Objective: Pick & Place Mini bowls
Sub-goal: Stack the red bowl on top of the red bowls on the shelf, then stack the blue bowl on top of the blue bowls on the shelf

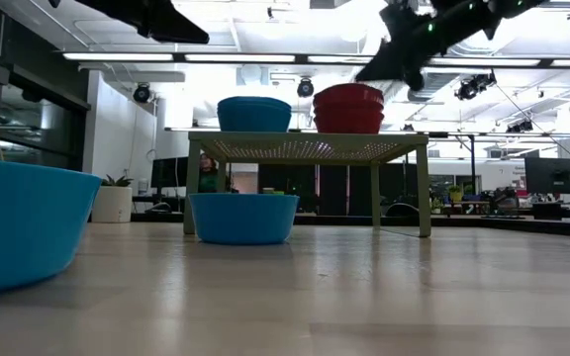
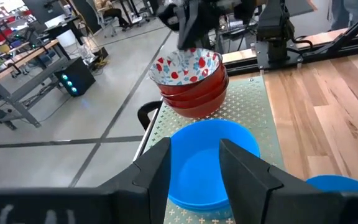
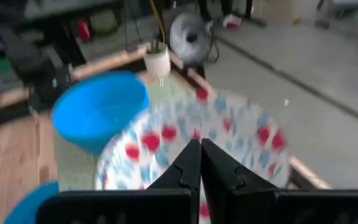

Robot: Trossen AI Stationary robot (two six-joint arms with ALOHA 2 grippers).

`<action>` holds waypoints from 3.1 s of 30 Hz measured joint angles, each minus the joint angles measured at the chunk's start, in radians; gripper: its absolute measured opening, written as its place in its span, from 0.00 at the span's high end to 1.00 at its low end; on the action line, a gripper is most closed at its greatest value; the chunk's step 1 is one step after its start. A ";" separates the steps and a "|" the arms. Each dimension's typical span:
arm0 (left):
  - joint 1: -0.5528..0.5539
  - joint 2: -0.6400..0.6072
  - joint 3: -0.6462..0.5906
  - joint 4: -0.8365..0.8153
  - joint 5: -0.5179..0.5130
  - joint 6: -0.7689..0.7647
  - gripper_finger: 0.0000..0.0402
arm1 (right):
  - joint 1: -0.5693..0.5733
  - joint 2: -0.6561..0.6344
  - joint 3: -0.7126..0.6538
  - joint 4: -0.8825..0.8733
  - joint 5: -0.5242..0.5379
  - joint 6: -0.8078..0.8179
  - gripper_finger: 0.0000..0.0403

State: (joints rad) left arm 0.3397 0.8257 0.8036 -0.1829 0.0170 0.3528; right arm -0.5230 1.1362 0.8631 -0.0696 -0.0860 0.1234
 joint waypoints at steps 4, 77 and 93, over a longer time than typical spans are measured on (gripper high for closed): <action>0.000 0.000 0.000 0.000 0.013 -0.019 0.67 | 0.011 -0.045 0.038 0.003 0.019 0.000 1.00; -0.559 0.985 0.414 -0.401 -0.175 -0.482 0.67 | 0.422 -0.515 0.084 -0.772 0.016 0.172 1.00; -0.541 1.005 0.414 -0.418 -0.121 -0.443 0.75 | 0.422 -0.515 0.084 -0.788 0.016 0.164 1.00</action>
State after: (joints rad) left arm -0.2008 1.8305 1.2171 -0.6010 -0.1041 -0.0904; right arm -0.1009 0.6212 0.9474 -0.8577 -0.0704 0.2871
